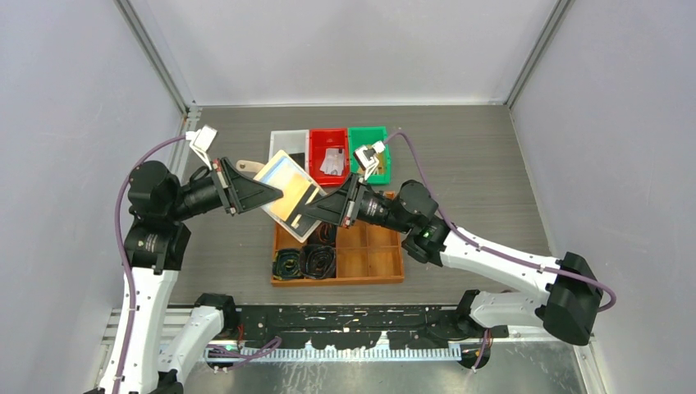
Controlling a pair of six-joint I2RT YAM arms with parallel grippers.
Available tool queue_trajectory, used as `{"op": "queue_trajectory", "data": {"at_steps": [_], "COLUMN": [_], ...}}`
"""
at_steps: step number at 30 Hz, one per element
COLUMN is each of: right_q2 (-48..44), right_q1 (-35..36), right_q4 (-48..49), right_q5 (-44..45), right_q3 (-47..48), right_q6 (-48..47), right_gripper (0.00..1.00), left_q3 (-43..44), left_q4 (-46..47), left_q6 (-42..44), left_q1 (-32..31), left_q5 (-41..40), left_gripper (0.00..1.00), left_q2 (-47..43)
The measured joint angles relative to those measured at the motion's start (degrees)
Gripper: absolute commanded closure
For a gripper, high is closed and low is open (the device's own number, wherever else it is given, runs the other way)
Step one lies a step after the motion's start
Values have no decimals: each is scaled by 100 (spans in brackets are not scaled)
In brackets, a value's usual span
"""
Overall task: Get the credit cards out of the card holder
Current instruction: Remove the credit card from the card holder.
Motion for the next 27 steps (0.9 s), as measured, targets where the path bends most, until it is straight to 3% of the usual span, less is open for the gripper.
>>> {"op": "queue_trajectory", "data": {"at_steps": [2,4,9,13,18,23,27], "right_q2": [70,197,540,533,157,-221,-557], "right_q1": [0,0,0,0,-2,-155,-841], "right_q4": [44,96,374,420,142,-645,-2079], "right_q5": [22,20,-13,-11,42,-83,-210], "right_q3": [35,114,367,385,197,181,463], "right_q6": [66,138,321,400,278,-59,-601], "right_gripper": [65,65,93,99,99,100,100], "left_q3": [0,0,0,74,256,476,597], "left_q4": [13,26,37,-9,-138,-376,-531], "left_q6": [-7,-4,9,70,345,737,1139], "left_q1": [0,0,15,13,11,11,11], "left_q5": [0,-7,-61,-87,-227,-597,-813], "left_gripper": [100,100,100,100,100,100,100], "left_q2": [-20,-39,-46,-44,-44,-42,-44]}}
